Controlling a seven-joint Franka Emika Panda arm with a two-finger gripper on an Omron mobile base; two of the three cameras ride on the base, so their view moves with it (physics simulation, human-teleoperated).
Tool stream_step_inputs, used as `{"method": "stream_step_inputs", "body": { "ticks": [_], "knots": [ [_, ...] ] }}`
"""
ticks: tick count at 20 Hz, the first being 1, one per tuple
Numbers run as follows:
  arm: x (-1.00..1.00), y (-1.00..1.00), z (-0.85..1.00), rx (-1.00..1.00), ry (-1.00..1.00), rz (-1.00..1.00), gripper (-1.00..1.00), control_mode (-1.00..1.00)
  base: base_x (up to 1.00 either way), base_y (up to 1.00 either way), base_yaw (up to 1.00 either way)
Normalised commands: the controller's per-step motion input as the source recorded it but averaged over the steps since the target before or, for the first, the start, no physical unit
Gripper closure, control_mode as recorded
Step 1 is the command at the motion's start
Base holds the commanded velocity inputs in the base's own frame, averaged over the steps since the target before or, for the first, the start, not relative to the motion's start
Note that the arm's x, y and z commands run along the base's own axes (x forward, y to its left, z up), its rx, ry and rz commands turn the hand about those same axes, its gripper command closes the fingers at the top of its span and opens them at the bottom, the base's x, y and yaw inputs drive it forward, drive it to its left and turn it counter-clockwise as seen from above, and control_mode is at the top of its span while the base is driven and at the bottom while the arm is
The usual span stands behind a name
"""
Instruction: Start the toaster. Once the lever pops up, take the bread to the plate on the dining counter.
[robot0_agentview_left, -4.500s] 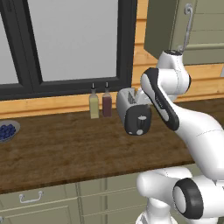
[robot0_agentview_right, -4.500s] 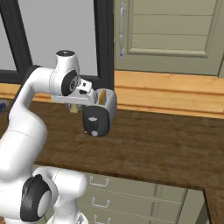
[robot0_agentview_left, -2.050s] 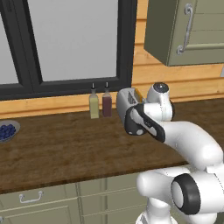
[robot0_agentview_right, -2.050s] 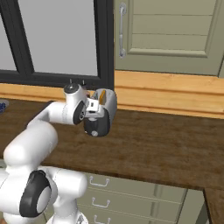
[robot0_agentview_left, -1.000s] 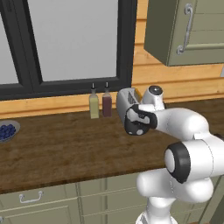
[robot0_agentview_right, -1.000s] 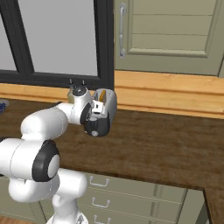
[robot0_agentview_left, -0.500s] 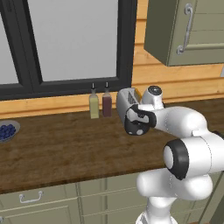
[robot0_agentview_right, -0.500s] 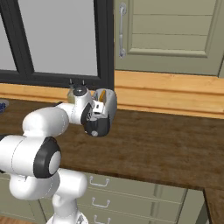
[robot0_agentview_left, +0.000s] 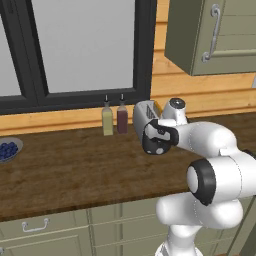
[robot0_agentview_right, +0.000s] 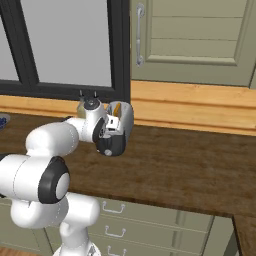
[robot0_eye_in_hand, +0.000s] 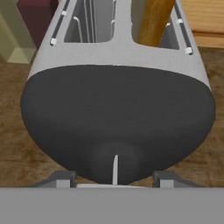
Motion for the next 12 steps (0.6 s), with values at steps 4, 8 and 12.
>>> {"method": "stream_step_inputs", "body": {
  "ticks": [4,8,12],
  "knots": [
    [-0.02,0.0,-0.23,0.0,0.0,0.0,1.0,-1.0,0.0,0.0,0.0],
    [-0.16,0.0,-0.66,0.0,0.0,0.0,1.0,-1.0,0.0,0.0,0.0],
    [-0.07,0.0,-0.71,0.0,0.0,0.0,1.0,-1.0,0.0,0.0,0.0]
  ]
}}
